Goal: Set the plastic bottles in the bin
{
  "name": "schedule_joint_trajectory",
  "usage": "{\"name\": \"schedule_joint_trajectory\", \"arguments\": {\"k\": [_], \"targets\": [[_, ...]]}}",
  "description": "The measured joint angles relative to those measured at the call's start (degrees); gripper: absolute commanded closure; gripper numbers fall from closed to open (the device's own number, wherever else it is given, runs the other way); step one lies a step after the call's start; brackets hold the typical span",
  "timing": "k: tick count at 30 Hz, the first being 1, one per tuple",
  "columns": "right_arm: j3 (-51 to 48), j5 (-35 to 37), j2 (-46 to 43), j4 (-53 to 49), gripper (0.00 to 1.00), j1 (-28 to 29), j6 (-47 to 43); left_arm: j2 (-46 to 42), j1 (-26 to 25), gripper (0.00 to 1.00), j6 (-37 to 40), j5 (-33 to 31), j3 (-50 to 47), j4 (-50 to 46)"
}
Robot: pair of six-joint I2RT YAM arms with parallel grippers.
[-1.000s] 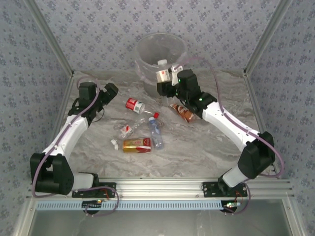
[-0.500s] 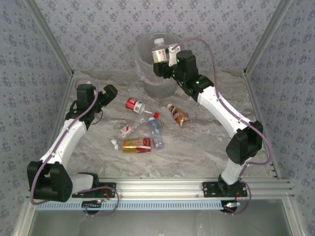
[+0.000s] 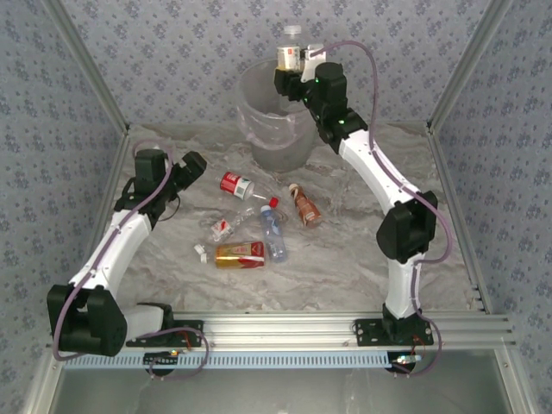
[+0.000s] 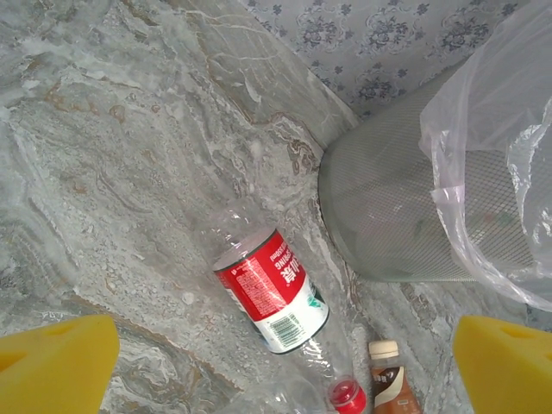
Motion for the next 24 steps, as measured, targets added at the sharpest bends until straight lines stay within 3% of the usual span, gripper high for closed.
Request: {"name": "schedule_joint_trajectory", "arguments": {"k": [8,17,19,24], "targets": [[6.9,-1.5,7.9,-2.7,0.30,-0.4,-7.2,-0.3,0.0,0.01,0.0,0.2,-0.2,-1.2],[19.9,-4.1,16.0,-17.3,0.19,-0.3,-14.7,-0.3,0.0,0.01,0.0,0.2,-0.7,-1.4],[21.4,-4.5,16.6,-20.3,0.13,-0.3,-15.5,-0.3,0.0,0.01,0.0,0.2,-0.7,-1.4],[22.4,-5.0,16.7,-24.6,0.10,-0.3,-16.5,-0.3,0.0,0.01,0.0,0.2,-0.7,-1.4]]}}
